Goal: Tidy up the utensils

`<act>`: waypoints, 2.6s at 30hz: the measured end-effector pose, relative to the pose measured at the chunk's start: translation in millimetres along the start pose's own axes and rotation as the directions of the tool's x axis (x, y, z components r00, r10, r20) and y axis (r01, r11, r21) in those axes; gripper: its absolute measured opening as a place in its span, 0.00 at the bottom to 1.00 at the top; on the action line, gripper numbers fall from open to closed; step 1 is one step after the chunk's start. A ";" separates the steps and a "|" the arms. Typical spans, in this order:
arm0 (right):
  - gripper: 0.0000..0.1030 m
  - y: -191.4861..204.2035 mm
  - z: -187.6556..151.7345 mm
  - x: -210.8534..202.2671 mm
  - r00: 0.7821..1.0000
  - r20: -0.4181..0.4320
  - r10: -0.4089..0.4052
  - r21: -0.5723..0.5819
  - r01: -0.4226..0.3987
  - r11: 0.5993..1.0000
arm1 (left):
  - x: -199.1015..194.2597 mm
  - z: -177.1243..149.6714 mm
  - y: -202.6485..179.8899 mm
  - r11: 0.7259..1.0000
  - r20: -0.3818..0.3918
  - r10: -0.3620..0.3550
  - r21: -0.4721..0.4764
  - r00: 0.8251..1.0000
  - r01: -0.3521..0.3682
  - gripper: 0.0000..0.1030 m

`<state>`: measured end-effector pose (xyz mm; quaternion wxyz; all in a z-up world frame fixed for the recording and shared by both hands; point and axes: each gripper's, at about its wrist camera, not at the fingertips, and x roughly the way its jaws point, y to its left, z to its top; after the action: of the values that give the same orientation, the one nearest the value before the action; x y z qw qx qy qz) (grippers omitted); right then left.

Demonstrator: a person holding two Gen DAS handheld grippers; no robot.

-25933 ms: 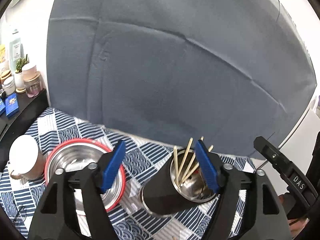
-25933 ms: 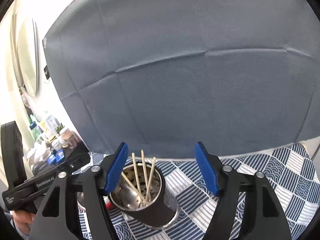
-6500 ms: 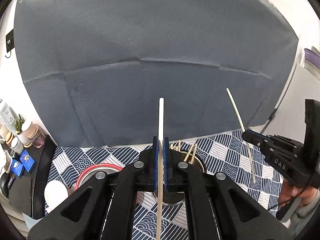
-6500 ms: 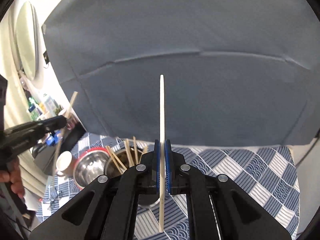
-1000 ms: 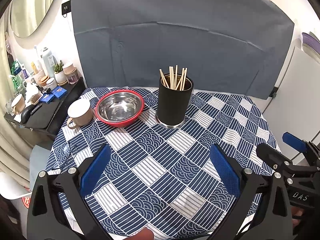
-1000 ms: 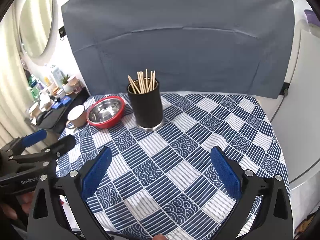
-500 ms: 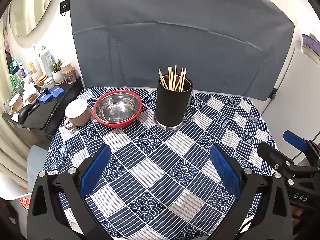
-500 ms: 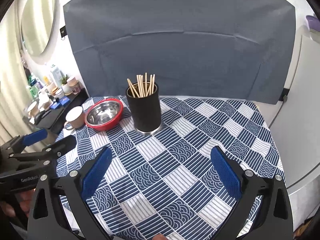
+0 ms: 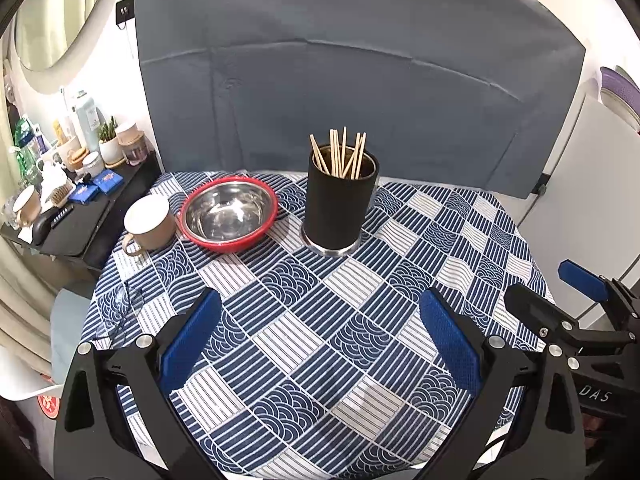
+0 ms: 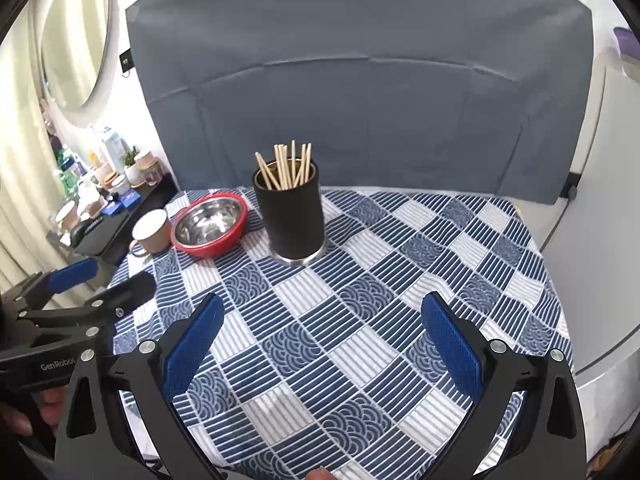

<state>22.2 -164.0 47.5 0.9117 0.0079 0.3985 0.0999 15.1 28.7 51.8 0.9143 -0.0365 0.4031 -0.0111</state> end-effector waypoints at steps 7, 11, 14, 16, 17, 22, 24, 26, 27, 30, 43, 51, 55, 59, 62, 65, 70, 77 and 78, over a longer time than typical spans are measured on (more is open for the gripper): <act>0.92 2.0 -0.6 -0.8 1.000 -0.002 -0.013 -0.008 0.013 1.000 | 2.0 -2.3 6.5 1.000 -0.016 0.017 -0.008 1.000 -0.017 0.94; 0.92 -0.7 -0.8 -4.1 1.000 0.009 -0.026 0.001 0.026 1.000 | -1.0 -3.9 11.8 1.000 -0.009 0.022 -0.015 1.000 -0.022 0.94; 0.92 1.2 0.6 -8.0 0.998 0.036 -0.049 -0.016 0.050 0.999 | -2.1 -3.7 14.0 0.999 0.005 0.039 -0.022 0.999 -0.039 0.94; 0.92 3.6 0.6 -9.9 0.997 0.042 -0.060 -0.035 0.062 0.997 | -2.5 -3.6 14.8 0.999 0.004 0.046 -0.023 0.999 -0.046 0.94; 0.92 3.4 0.4 -10.7 0.997 0.042 -0.060 -0.039 0.062 0.997 | -2.9 -4.0 15.6 0.999 0.003 0.043 -0.023 0.999 -0.042 0.94; 0.92 1.4 1.1 -12.8 0.997 0.044 -0.065 -0.031 0.066 0.997 | -3.5 -4.0 17.2 0.999 0.000 0.034 -0.026 0.999 -0.034 0.94; 0.92 1.5 1.5 -14.5 0.996 0.050 -0.070 -0.034 0.072 0.997 | -4.3 -3.7 17.2 0.999 0.006 0.031 -0.028 1.000 -0.031 0.94; 0.92 0.9 2.2 -15.8 0.996 0.053 -0.070 -0.033 0.072 0.997 | -4.5 -3.1 16.9 0.999 0.007 0.026 -0.024 1.000 -0.026 0.94; 0.92 0.5 2.2 -16.2 0.996 0.052 -0.071 -0.032 0.073 0.997 | -4.8 -3.0 16.9 0.999 0.008 0.026 -0.022 1.000 -0.026 0.94; 0.92 -0.4 2.2 -16.3 0.996 0.050 -0.071 -0.031 0.073 0.997 | -4.7 -2.3 15.8 1.000 0.011 0.016 -0.012 1.000 -0.016 0.94; 0.92 -3.3 4.4 -11.7 0.996 0.050 -0.074 -0.028 0.076 0.997 | -0.1 1.7 9.9 1.000 0.004 0.023 0.005 1.000 -0.023 0.94; 0.92 -6.3 4.4 -8.2 0.997 0.046 -0.056 -0.013 0.056 0.998 | 3.9 0.8 10.7 1.000 -0.011 0.025 -0.004 1.000 -0.025 0.94; 0.92 -11.0 4.4 -4.9 0.998 0.039 -0.051 0.005 0.051 0.999 | 4.7 0.9 10.3 0.999 -0.007 0.038 0.007 0.999 -0.038 0.94; 0.92 -12.7 4.3 -2.9 0.998 0.033 -0.056 0.018 0.055 0.998 | 5.7 0.1 10.5 0.999 -0.011 0.036 0.009 0.999 -0.036 0.94; 0.92 -13.0 4.1 -2.2 0.998 0.034 -0.058 0.018 0.058 0.998 | 6.7 0.2 11.4 0.999 -0.016 0.035 0.009 0.999 -0.035 0.94; 0.92 -11.7 4.4 -2.6 0.998 0.038 -0.056 0.013 0.056 0.998 | 6.5 -0.3 10.6 0.999 -0.016 0.031 0.013 0.999 -0.030 0.94; 0.92 -9.3 4.4 -4.0 0.998 0.042 -0.055 0.000 0.055 0.998 | 6.9 -0.7 8.5 0.999 -0.017 0.027 0.024 0.999 -0.026 0.94; 0.92 -9.5 4.0 -7.5 0.996 0.049 -0.074 -0.004 0.075 0.997 | 8.3 -1.0 6.8 0.999 -0.025 0.034 0.041 0.999 -0.033 0.94; 0.92 -9.2 3.8 -7.6 0.996 0.050 -0.077 -0.007 0.078 0.997 | 8.7 -1.2 7.0 0.999 -0.026 0.034 0.041 0.999 -0.033 0.94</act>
<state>21.6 -174.2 54.7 0.9246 -0.0092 0.3752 0.0659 20.0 35.1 44.1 0.9096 -0.0108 0.4153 -0.0046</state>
